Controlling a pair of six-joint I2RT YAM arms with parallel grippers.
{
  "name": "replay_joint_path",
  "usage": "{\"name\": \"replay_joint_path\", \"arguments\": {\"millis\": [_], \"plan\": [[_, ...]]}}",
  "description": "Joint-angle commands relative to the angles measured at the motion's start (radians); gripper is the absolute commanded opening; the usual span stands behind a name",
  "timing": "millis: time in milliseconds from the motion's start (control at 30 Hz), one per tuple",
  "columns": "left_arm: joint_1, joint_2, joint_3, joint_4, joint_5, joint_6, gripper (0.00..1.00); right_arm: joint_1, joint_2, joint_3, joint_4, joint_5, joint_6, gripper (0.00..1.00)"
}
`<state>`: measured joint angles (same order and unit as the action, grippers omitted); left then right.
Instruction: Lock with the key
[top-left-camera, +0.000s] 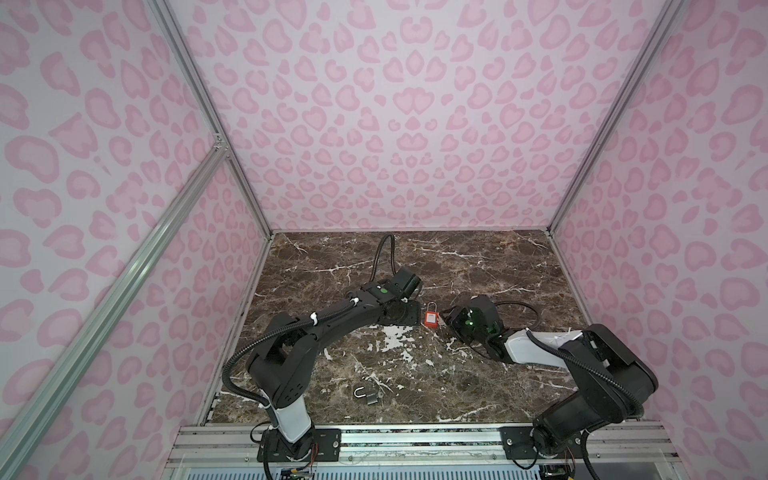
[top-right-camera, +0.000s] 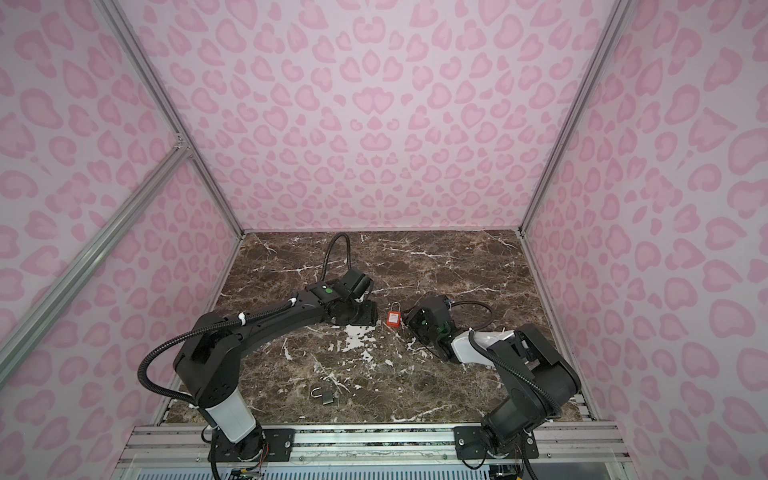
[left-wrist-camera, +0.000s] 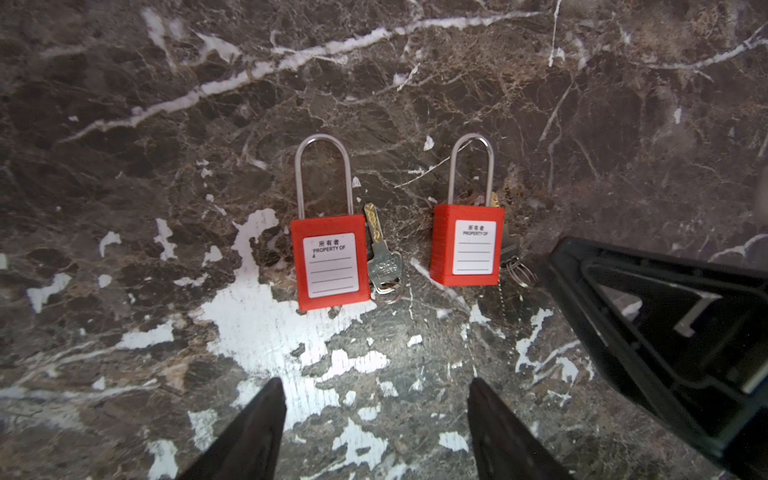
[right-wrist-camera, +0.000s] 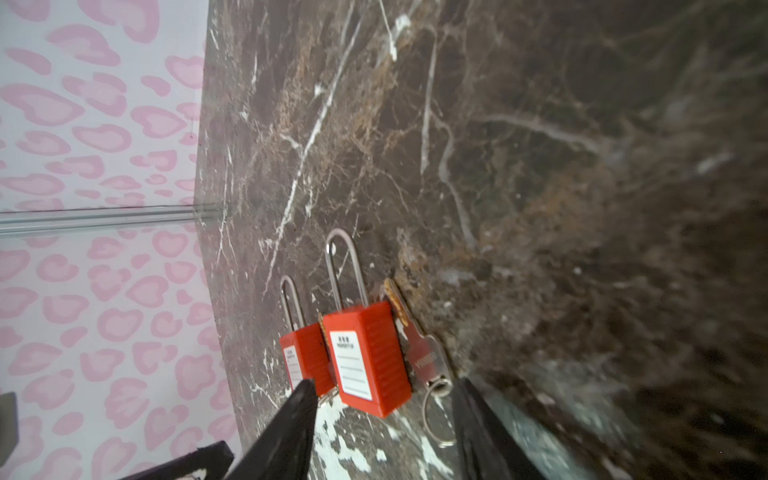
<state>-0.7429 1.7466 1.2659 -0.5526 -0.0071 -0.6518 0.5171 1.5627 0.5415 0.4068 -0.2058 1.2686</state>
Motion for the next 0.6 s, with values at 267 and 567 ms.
{"name": "replay_joint_path", "arguments": {"millis": [267,567], "plan": [[0.006,-0.019,0.003,-0.022,-0.015,0.015,0.71,-0.035,0.062,0.039,-0.018,-0.084,-0.078,0.56],[0.009,-0.018,-0.005,-0.024,-0.013,0.015,0.71,-0.032,0.113,0.040,0.092,-0.166,-0.040,0.55]]}}
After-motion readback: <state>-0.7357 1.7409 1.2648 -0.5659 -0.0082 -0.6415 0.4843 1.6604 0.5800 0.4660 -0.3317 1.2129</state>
